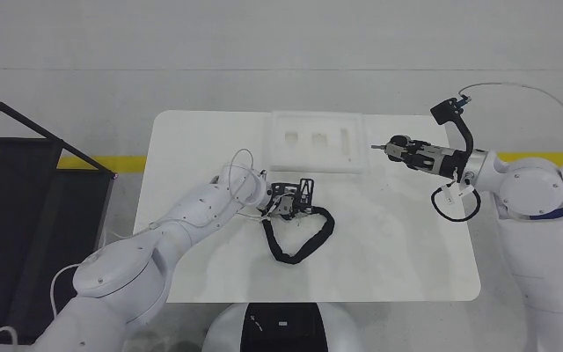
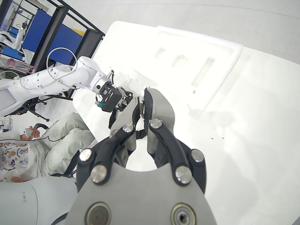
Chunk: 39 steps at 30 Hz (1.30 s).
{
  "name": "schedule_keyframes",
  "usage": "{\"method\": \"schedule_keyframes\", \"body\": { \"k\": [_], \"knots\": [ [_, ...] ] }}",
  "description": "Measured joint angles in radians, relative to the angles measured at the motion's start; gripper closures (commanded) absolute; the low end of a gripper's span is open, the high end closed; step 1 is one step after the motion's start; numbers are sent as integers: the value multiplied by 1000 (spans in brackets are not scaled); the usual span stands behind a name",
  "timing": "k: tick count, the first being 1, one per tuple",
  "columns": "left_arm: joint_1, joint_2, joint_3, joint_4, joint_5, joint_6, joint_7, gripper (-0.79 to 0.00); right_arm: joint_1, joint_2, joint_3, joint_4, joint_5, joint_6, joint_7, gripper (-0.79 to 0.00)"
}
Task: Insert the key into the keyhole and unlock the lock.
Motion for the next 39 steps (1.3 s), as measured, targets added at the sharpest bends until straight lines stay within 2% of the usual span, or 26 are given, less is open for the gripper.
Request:
{"method": "schedule_keyframes", "body": {
  "k": [5, 10, 13, 18, 29, 35, 39],
  "knots": [
    [-13, -2, -21, 2, -3, -18, 42, 0, 0, 0, 0, 0, 0, 0, 0, 0],
    [-26, 13, -44, -41, 14, -28, 112, 0, 0, 0, 0, 0, 0, 0, 0, 0],
    [-29, 30, -65, -81, 21, -31, 145, 0, -11, 0, -13, -18, -14, 7, -5, 0],
    [-21, 67, -118, -168, 5, -35, 155, 0, -14, 6, -37, -76, -26, 80, 64, 0],
    [53, 149, -260, -419, -58, -46, 83, 0, -48, 21, -51, -279, -40, 225, 186, 0],
    [95, 173, -320, -508, -89, -66, 87, 0, -87, 32, -27, -396, -70, 260, 217, 0],
    [111, 176, -340, -535, -115, -94, 103, 0, -111, 38, 5, -442, -76, 273, 209, 0]
  ]
}}
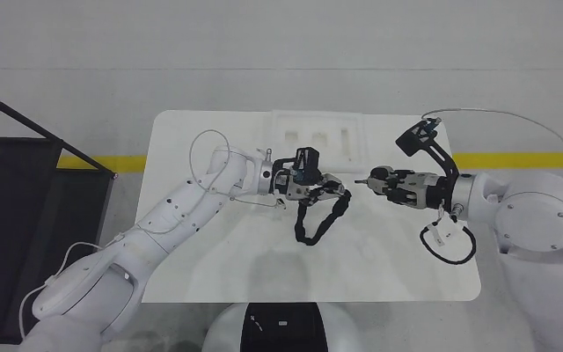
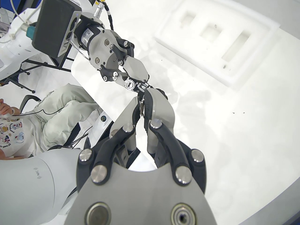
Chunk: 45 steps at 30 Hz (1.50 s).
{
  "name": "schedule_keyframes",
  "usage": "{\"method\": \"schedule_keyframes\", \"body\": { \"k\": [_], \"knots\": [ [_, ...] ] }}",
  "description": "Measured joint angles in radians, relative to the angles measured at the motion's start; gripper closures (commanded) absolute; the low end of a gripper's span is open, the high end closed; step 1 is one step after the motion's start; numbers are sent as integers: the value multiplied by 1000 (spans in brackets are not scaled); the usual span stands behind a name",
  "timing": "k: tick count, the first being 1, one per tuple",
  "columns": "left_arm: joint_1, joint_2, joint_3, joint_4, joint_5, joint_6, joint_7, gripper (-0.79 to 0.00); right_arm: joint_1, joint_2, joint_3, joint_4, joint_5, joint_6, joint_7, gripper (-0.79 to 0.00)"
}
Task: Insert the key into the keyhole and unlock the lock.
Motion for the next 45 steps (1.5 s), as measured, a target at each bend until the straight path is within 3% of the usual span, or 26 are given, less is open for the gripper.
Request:
{"method": "schedule_keyframes", "body": {
  "k": [5, 18, 30, 45],
  "knots": [
    [7, -3, -14, 1, -8, -9, 60, 0, 0, 0, 0, 1, 0, 0, 0, 0],
    [21, -1, -24, -15, -13, 17, 36, 0, -13, -1, 1, -2, 33, 4, -28, 0],
    [39, 3, -77, -103, 39, 92, -29, 0, -9, 16, 76, -150, 156, 181, 69, 0],
    [38, -20, -74, -94, 80, 117, 19, 0, -13, 33, 64, -216, 79, 313, 49, 0]
  ]
}}
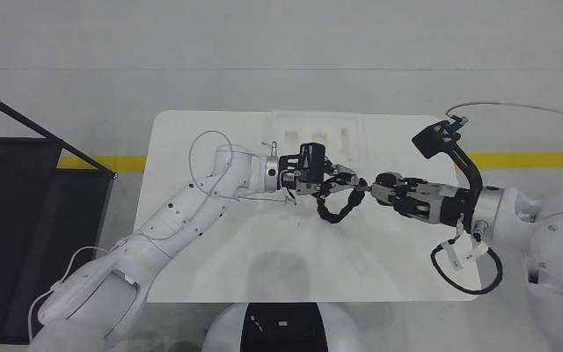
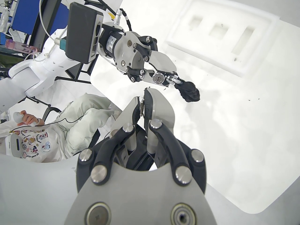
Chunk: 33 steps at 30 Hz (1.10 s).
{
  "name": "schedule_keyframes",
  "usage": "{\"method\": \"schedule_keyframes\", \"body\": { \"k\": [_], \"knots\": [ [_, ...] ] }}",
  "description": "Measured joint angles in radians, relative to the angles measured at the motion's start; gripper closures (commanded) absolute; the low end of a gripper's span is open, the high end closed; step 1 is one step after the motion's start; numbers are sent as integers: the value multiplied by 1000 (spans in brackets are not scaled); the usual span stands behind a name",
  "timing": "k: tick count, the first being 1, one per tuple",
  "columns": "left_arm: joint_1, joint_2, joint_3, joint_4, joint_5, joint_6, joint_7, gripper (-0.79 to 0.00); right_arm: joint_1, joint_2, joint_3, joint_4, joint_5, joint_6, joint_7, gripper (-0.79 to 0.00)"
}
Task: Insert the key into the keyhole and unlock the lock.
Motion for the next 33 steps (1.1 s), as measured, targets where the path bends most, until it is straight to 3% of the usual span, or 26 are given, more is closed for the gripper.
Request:
{"method": "schedule_keyframes", "body": {
  "k": [33],
  "knots": [
    [3, -2, -2, -2, 6, 6, -2, 0, 8, 20, -52, 49, -9, 23, -97, 0]
  ]
}}
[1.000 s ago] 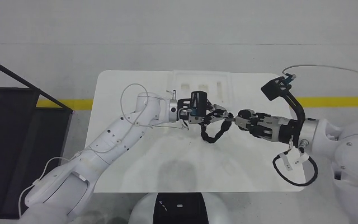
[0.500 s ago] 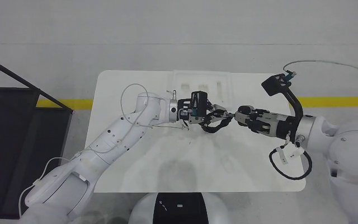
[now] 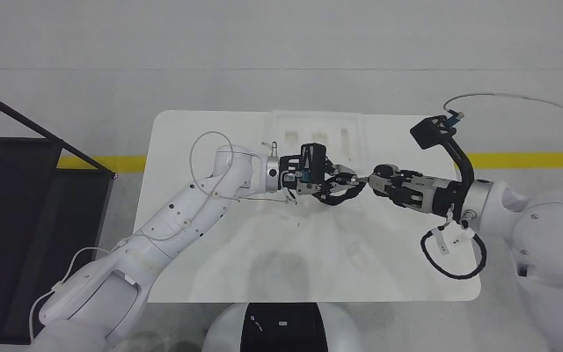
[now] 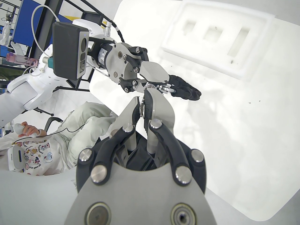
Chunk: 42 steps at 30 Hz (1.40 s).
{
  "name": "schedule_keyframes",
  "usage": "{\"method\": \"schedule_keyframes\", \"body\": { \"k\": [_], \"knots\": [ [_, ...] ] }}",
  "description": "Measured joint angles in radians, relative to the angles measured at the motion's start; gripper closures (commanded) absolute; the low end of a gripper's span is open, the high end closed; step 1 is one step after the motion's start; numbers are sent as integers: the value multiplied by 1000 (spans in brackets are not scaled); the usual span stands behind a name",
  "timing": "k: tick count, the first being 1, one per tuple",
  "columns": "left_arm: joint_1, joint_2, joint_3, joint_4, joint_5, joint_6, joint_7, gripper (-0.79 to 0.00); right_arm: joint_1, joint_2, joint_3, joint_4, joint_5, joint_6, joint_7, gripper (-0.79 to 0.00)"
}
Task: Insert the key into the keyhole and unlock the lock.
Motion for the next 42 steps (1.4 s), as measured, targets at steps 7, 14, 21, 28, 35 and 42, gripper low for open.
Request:
{"method": "schedule_keyframes", "body": {
  "k": [7, 14, 21, 28, 35, 42],
  "knots": [
    [0, 0, 0, 0, 0, 0, 0, 0, -5, 5, 1, -8, 6, 7, 1, 0],
    [0, 0, 0, 0, 0, 0, 0, 0, -11, 9, 1, -1, 12, 6, -9, 0],
    [0, 0, 0, 0, 0, 0, 0, 0, -10, 12, -5, 7, 16, 0, -27, 0],
    [0, 0, 0, 0, 0, 0, 0, 0, -10, 15, -7, 15, 19, -9, -46, 0],
    [0, 0, 0, 0, 0, 0, 0, 0, -11, 18, -5, 21, 31, -21, -62, 0],
    [0, 0, 0, 0, 0, 0, 0, 0, -5, 20, -12, 31, 37, -32, -72, 0]
  ]
}}
